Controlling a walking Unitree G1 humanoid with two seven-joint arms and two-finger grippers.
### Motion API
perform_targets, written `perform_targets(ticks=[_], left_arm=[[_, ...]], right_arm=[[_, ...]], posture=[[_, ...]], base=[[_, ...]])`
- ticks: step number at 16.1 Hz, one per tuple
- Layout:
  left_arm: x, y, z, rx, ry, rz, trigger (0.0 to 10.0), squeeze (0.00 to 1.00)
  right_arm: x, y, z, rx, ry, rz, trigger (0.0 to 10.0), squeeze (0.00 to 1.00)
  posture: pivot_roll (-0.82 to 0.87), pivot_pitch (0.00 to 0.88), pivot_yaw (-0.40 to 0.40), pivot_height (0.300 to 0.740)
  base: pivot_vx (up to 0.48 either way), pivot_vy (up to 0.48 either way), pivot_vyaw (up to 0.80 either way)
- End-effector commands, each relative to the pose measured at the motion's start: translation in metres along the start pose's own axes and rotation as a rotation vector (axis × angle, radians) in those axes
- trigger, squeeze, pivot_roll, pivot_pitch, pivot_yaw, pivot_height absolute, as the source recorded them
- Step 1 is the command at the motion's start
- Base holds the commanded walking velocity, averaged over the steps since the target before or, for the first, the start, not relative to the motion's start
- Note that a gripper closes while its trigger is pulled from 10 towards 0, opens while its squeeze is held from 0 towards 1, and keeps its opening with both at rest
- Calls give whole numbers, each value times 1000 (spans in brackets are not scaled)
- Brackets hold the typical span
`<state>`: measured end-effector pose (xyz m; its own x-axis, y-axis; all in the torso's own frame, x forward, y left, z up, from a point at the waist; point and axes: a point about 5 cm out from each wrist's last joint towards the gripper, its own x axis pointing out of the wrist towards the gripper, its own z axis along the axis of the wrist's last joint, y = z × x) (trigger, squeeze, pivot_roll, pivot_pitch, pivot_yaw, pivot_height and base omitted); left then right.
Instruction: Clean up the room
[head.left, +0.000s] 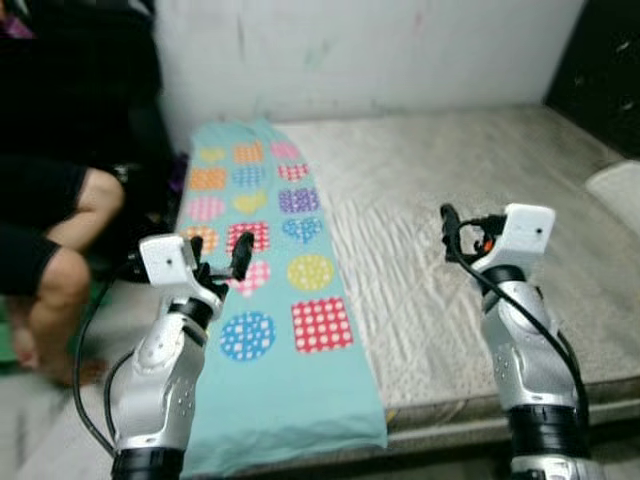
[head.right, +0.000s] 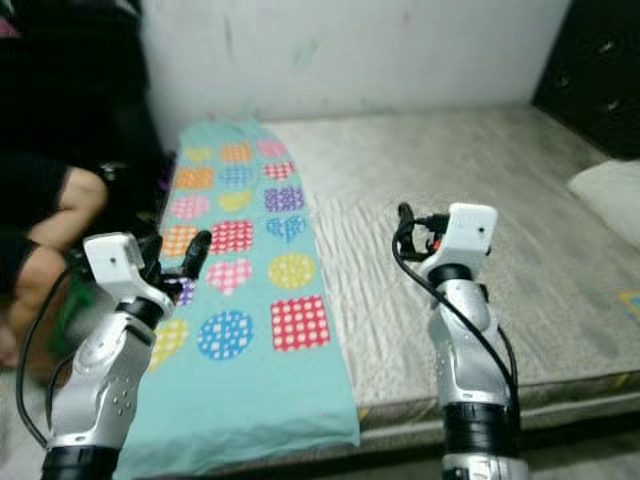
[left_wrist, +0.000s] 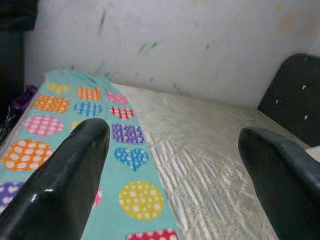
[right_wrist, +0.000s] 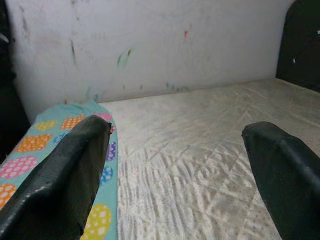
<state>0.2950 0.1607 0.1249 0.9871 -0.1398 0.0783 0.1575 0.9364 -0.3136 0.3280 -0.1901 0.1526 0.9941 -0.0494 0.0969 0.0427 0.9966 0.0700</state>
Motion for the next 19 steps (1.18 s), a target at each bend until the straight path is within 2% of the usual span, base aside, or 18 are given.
perform_targets(ticks=[1, 9, 11, 12, 14, 19], left_arm=[[-1, 2, 2, 9, 0, 4, 10000, 0], [-3, 3, 0, 15, 8, 10, 10000, 0], [-8, 13, -1, 49, 16, 62, 10000, 0], [-15, 25, -3, 83, 32, 106, 10000, 0], [-25, 34, -6, 100, 56, 123, 10000, 0], [-26, 35, -8, 108, 66, 121, 10000, 0]], right_arm=[[1, 4, -3, 6, 13, 14, 10000, 0], [0, 7, -5, 1, 19, 41, 10000, 0], [-9, 9, -16, -30, 71, 101, 10000, 0], [-19, 7, -24, -58, 101, 124, 10000, 0], [-30, 4, -34, -71, 135, 137, 10000, 0], [-29, 9, -34, -72, 130, 153, 10000, 0]], posture=[[-29, 0, 38, 740], [-29, 0, 33, 740], [-29, 0, 30, 740], [-29, 0, 30, 740], [-25, 0, 27, 740], [-23, 0, 29, 740]], base=[[0, 0, 0], [0, 0, 0], [0, 0, 0], [0, 0, 0], [0, 0, 0], [0, 0, 0]])
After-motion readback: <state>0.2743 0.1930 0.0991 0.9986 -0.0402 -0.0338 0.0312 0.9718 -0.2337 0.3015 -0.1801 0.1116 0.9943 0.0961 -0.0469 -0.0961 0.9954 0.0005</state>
